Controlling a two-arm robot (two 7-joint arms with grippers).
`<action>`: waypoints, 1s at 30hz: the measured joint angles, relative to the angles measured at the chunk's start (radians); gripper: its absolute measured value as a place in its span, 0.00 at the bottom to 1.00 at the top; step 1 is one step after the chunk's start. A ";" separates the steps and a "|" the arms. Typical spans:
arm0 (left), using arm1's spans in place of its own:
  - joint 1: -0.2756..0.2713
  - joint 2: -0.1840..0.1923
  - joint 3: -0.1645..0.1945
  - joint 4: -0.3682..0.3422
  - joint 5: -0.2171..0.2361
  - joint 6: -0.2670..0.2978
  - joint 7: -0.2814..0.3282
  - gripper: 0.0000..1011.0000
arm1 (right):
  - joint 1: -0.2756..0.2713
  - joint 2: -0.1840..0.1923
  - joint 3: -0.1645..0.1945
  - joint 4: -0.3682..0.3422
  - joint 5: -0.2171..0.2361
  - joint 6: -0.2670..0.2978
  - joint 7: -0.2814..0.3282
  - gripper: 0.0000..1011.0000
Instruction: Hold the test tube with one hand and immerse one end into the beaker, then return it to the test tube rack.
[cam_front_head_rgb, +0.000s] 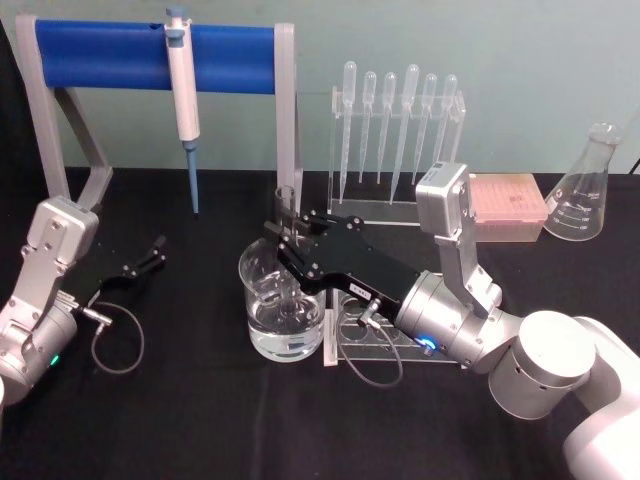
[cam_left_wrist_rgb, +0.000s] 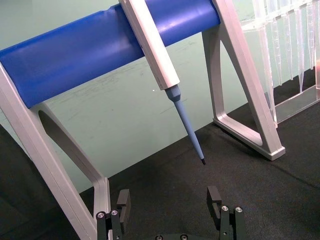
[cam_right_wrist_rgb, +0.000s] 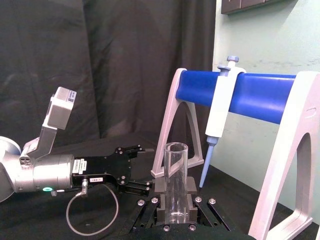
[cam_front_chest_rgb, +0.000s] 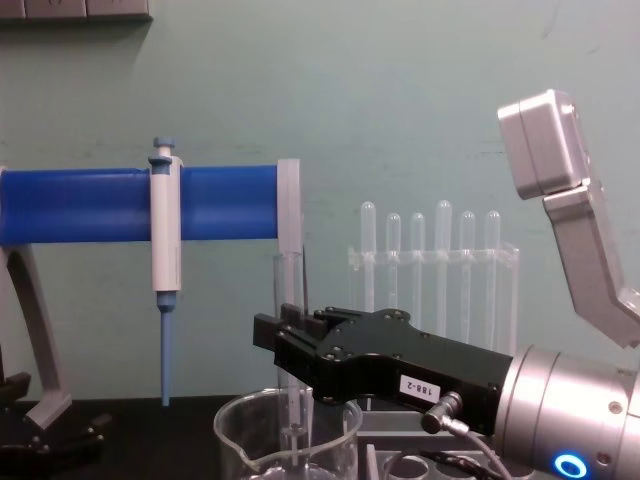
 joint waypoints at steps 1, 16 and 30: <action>0.000 0.000 0.000 0.000 0.000 0.000 0.000 0.99 | 0.000 0.000 0.000 0.000 0.000 0.000 0.000 0.22; 0.000 0.000 0.000 0.000 0.000 0.000 0.000 0.99 | 0.000 0.000 0.000 0.000 0.000 0.000 0.000 0.22; 0.000 0.000 0.000 0.000 0.000 0.000 0.000 0.99 | 0.000 0.000 0.000 0.000 0.000 0.000 0.000 0.22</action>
